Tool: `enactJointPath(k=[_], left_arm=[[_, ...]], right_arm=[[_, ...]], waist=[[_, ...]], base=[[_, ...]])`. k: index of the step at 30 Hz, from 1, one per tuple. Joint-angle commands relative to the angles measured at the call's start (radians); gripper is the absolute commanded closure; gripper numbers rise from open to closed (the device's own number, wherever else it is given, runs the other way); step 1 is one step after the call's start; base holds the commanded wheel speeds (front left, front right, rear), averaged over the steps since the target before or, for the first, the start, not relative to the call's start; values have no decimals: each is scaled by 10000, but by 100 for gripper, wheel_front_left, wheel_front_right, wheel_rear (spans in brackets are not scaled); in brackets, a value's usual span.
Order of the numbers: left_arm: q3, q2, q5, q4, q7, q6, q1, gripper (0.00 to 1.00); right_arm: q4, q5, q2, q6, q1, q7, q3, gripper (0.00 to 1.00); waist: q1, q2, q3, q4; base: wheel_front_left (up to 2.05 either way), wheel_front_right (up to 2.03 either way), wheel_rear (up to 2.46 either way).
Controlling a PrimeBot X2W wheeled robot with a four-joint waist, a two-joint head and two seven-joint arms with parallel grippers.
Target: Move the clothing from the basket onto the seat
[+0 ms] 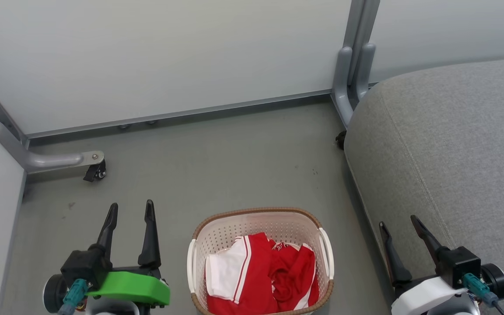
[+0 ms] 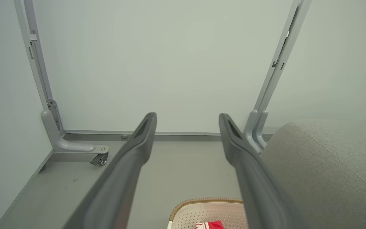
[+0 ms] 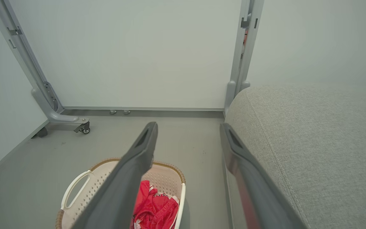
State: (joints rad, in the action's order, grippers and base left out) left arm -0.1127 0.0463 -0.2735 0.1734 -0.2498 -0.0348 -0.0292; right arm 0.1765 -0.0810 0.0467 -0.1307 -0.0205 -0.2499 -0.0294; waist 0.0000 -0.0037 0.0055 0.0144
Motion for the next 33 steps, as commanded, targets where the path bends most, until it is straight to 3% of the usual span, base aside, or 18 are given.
enactJointPath(k=[1,23,33], left_arm=[[-14,69,233,-9,-90,-16,171,0],[-79,70,412,129,-150,-21,137,0],[-90,69,184,193,-152,-15,-78,0]], right_arm=[[-41,202,61,0,-119,-100,-25,0],[55,381,61,1,-19,-168,-197,0],[-24,274,59,1,190,-168,65,0]], waist=[[0,35,-14,-12],[0,37,-116,-180],[0,37,459,-870]], base=[[0,0,0],[0,0,0],[0,0,0]])
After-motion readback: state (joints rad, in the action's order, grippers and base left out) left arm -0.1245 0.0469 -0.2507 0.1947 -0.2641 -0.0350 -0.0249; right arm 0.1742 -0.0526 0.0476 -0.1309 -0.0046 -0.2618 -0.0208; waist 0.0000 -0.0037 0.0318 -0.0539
